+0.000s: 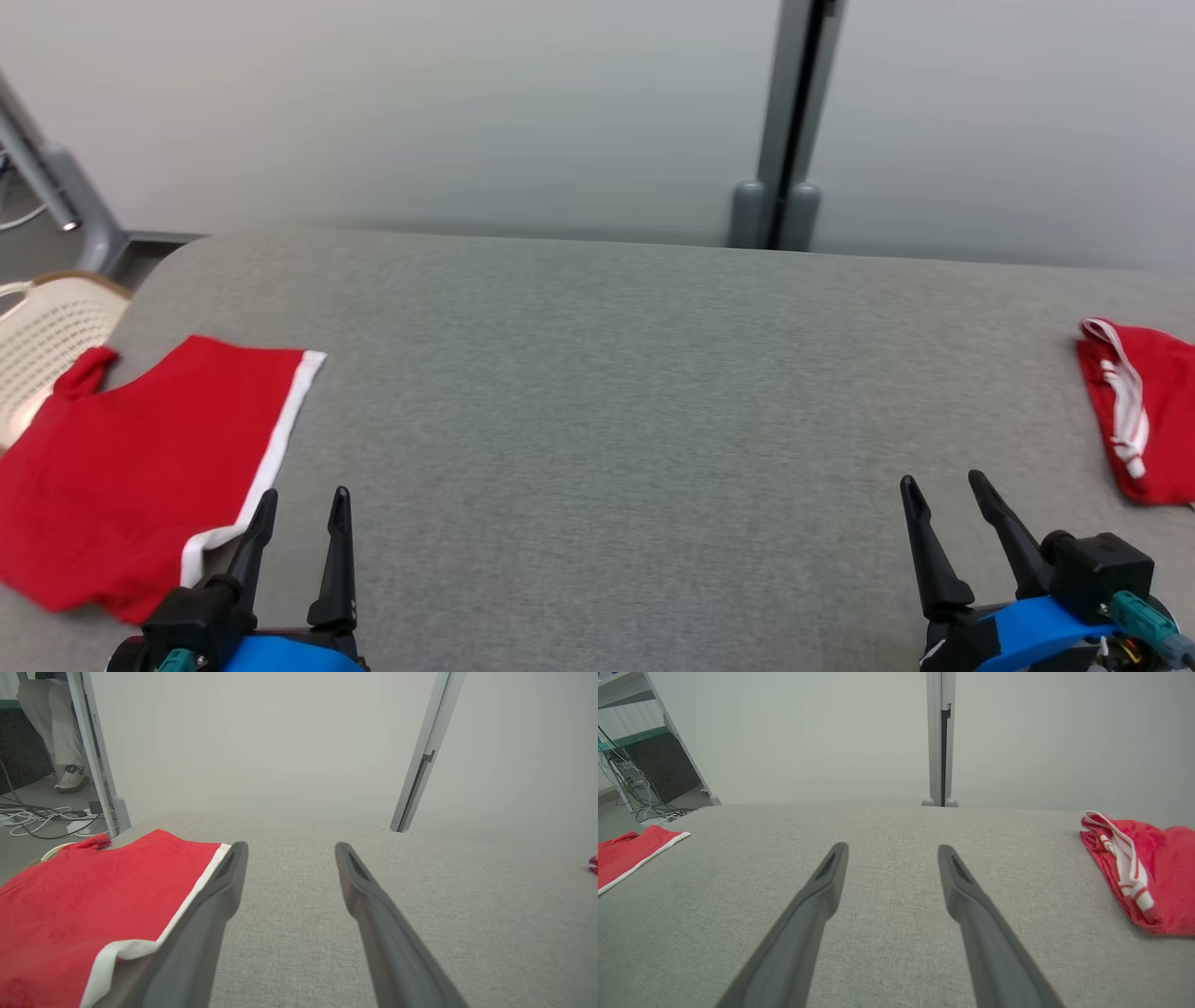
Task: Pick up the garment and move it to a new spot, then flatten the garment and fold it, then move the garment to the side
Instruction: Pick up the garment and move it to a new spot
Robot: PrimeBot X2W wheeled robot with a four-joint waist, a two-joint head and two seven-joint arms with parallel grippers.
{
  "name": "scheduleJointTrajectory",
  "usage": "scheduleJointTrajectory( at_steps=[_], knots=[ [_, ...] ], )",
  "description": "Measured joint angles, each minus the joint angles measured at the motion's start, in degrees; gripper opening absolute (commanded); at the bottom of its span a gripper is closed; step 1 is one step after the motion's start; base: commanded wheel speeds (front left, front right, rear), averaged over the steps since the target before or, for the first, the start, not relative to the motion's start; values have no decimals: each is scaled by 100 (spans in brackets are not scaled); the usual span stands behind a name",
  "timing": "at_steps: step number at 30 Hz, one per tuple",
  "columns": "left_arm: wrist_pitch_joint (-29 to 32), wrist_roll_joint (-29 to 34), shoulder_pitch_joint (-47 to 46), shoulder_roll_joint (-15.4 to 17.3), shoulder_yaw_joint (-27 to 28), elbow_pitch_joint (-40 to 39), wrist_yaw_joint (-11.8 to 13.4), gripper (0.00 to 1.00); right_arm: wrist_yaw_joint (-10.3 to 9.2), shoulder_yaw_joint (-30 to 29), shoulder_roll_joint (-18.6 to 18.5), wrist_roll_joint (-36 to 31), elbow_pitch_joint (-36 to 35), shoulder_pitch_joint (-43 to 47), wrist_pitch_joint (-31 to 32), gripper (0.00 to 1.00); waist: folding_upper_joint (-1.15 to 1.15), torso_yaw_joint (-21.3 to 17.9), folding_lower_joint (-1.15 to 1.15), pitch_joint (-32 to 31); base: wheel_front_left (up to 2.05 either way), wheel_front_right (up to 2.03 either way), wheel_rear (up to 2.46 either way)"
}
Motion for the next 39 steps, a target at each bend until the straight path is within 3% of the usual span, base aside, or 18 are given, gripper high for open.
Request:
scheduleJointTrajectory(
  at_steps=[14,22,32,39],
  knots=[
    [2,-132,180,47,90,-89,134,100,0,148,14,16,34,-41,29,100,0,1311,0,55,0,0,0],
    [1,-191,233,69,130,-172,179,100,0,176,-1,31,-10,-62,83,100,0,1838,0,115,0,0,0],
    [15,-236,259,57,127,-211,209,100,0,233,-12,33,-36,-79,118,100,0,1987,0,203,0,0,0],
    [802,-541,-284,392,422,-705,286,100,0,246,-75,32,-183,-142,181,100,0,1854,0,395,0,0,0]
  ],
)
